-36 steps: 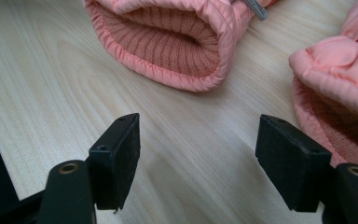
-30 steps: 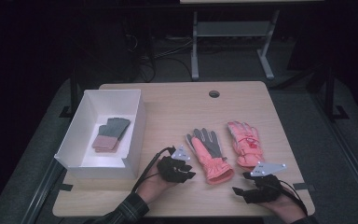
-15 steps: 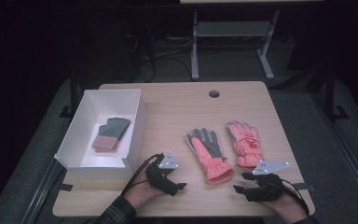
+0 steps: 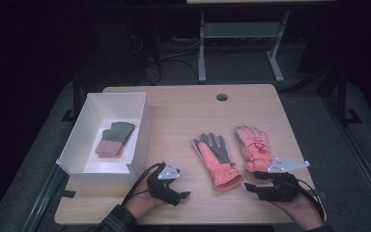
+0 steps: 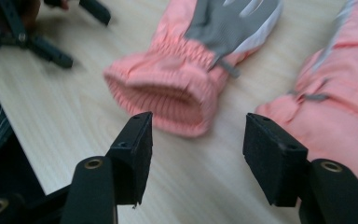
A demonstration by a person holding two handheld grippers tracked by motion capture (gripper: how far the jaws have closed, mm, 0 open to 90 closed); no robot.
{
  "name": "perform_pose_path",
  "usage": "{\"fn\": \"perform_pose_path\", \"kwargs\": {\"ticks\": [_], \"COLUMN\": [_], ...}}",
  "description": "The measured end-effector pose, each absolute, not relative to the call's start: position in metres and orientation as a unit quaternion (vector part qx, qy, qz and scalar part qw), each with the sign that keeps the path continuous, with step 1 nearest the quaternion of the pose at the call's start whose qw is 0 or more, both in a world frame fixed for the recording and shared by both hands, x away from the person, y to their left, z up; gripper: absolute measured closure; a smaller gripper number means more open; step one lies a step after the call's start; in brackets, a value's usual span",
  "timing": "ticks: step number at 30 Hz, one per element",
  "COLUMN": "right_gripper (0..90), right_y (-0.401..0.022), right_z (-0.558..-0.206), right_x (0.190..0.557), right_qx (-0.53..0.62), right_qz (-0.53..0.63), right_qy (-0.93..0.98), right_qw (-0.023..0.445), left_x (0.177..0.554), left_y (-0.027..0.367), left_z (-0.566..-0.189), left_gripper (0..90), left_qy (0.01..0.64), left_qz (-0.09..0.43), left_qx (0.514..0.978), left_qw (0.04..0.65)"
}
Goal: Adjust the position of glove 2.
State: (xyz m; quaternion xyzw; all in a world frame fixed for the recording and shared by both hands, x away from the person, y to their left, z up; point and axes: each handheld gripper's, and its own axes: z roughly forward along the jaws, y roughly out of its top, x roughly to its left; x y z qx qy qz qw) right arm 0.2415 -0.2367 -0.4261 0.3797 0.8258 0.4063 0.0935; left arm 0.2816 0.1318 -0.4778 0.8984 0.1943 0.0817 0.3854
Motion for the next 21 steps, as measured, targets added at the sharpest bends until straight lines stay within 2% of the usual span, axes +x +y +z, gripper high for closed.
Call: {"fn": "perform_pose_path", "kwargs": {"ticks": [7, 16, 18, 21], "right_gripper": [48.4, 86.2, 89.9, 90.0], "right_y": [-0.240, -0.236, -0.232, -0.227], "right_z": [-0.412, -0.409, -0.411, -0.417], "right_x": [0.255, 0.284, 0.291, 0.303], "right_qx": [0.401, 0.424, 0.432, 0.438], "right_qz": [0.414, 0.400, 0.395, 0.381], "right_qy": [0.810, 0.803, 0.801, 0.805], "right_qw": [0.111, 0.125, 0.128, 0.122], "left_x": [0.282, 0.282, 0.282, 0.282], "left_y": [0.132, 0.132, 0.132, 0.133], "left_z": [-0.478, -0.477, -0.478, -0.478], "left_gripper": [13.0, 13.0, 13.0, 13.0], "left_qy": [0.194, 0.195, 0.192, 0.191], "left_qz": [0.082, 0.079, 0.079, 0.078], "left_qx": [0.899, 0.899, 0.899, 0.899], "left_qw": [0.385, 0.385, 0.386, 0.386]}}
